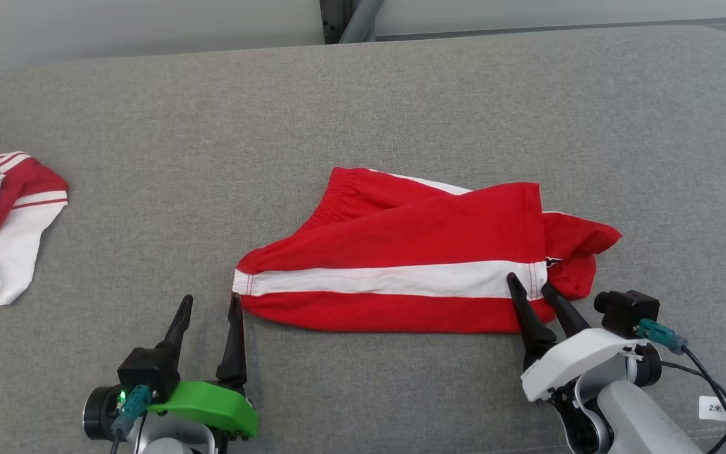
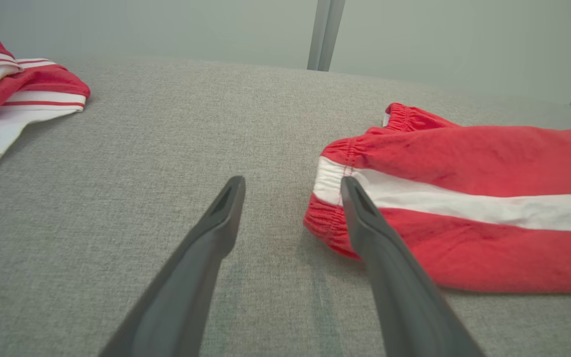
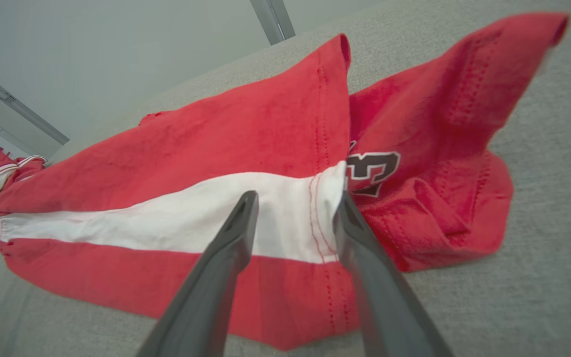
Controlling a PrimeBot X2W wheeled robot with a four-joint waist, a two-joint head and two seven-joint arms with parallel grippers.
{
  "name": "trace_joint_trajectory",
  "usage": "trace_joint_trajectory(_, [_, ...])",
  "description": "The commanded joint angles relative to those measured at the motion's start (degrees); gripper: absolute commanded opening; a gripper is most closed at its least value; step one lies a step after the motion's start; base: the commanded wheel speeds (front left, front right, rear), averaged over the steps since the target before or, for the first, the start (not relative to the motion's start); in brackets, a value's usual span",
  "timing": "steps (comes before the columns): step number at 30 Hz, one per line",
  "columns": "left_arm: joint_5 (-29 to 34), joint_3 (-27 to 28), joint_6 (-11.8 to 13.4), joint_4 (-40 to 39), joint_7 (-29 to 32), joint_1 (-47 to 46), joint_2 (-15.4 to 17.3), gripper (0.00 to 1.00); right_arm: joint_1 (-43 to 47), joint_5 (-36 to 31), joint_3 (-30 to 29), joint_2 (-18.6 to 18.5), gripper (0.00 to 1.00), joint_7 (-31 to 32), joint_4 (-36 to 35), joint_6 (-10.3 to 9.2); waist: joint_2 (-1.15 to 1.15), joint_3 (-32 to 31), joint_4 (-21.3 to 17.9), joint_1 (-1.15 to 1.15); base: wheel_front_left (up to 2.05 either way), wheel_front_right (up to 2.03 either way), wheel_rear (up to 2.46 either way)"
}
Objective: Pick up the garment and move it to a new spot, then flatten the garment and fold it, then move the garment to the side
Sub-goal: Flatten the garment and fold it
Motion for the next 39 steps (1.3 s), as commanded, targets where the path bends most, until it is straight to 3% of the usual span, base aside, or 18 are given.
trace_joint_trajectory(1, [-0.28,0.19,0.18,0.03,-0.02,-0.54,0.27,1.00,0.26,0.44,0.25,-0.34,0.73,-0.17,-0.31,-0.02,0.00,-0.12,-0.10,0.00,0.00,0.00,0.00])
trace_joint_trajectory(2, [-0.30,0.24,0.14,0.09,-0.02,-0.48,0.27,1.00,0.46,0.70,0.47,-0.41,0.70,-0.17,-0.36,-0.03,0.00,-0.18,-0.18,0.00,0.00,0.00,0.00])
trace_joint_trajectory(6, [-0.30,0.10,0.14,0.25,-0.02,-0.43,0.27,1.00,0.61,1.29,1.13,-0.86,0.29,-0.17,-0.50,-0.02,0.00,-0.37,-0.41,0.00,0.00,0.00,0.00])
trace_joint_trajectory(8, [-0.24,0.07,0.12,0.25,-0.02,-0.43,0.26,1.00,0.55,1.56,1.22,-0.99,0.14,-0.17,-0.45,-0.02,0.00,-0.43,-0.47,0.00,0.00,0.00,0.00])
trace_joint_trajectory(9, [-0.17,0.05,0.07,0.27,-0.02,-0.42,0.27,1.00,0.61,1.53,1.47,-1.10,0.00,-0.17,-0.15,-0.03,0.00,-0.47,-0.47,0.00,0.00,0.00,0.00])
trace_joint_trajectory(20, [-0.94,0.23,-1.47,0.73,-0.02,-1.06,0.26,1.00,0.84,0.30,0.57,-1.39,0.00,-0.17,1.01,-0.02,0.00,-0.91,-0.15,0.00,0.00,0.00,0.00])
trace_joint_trajectory(29, [-5.88,-1.01,-5.08,4.86,-0.02,-3.31,0.25,1.00,0.80,-0.27,0.78,-1.19,0.00,-0.17,0.80,-0.02,0.00,-0.60,-1.09,0.00,0.00,0.00,0.00])
trace_joint_trajectory(39, [-8.05,-2.41,-5.69,8.68,-0.02,-6.90,0.25,1.00,0.12,-0.58,0.84,-1.07,0.00,-0.17,0.14,-0.03,0.00,0.54,-1.85,0.00,0.00,0.00,0.00])
